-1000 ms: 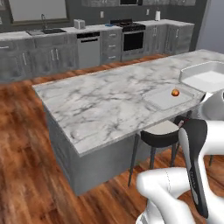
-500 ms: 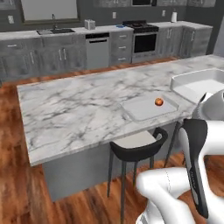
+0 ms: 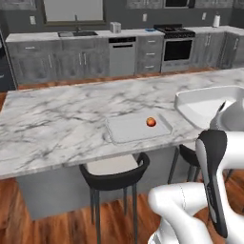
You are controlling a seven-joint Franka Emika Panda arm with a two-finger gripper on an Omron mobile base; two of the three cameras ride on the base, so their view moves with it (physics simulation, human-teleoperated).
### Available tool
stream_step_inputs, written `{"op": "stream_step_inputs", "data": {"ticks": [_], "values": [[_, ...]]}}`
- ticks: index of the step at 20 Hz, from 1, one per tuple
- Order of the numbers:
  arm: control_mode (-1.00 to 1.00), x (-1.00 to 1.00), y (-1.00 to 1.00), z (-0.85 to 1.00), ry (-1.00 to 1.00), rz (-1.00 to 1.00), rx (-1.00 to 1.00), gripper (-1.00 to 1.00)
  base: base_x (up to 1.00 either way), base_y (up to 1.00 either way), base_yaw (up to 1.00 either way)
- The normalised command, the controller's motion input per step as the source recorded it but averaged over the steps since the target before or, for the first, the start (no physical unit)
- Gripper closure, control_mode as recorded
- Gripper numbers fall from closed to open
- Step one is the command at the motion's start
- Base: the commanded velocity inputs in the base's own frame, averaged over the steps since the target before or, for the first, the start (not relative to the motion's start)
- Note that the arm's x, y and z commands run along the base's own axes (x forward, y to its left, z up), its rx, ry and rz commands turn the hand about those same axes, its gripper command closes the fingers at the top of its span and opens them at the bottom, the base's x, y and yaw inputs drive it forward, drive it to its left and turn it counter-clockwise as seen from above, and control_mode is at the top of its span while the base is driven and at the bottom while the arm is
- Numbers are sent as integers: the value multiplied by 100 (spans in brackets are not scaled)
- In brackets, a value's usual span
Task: Place the cold items (peach and mango) from the fridge in one tupperware on the dining counter. Place the warm items (hot dog and kebab skewer) in the stove area in another tupperware.
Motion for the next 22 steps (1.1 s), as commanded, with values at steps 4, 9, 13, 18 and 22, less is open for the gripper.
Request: {"op": "stream_step_inputs", "data": {"ticks": [4, 9, 13, 18, 22], "values": [[100, 0, 0, 0, 0, 0, 0, 100, 43, -73, 41], [100, 0, 0, 0, 0, 0, 0, 100, 42, -56, 41], [100, 0, 0, 0, 0, 0, 0, 100, 43, -44, 37], [100, 0, 0, 0, 0, 0, 0, 100, 36, -45, 35], [100, 0, 0, 0, 0, 0, 0, 100, 21, -44, 35]]}}
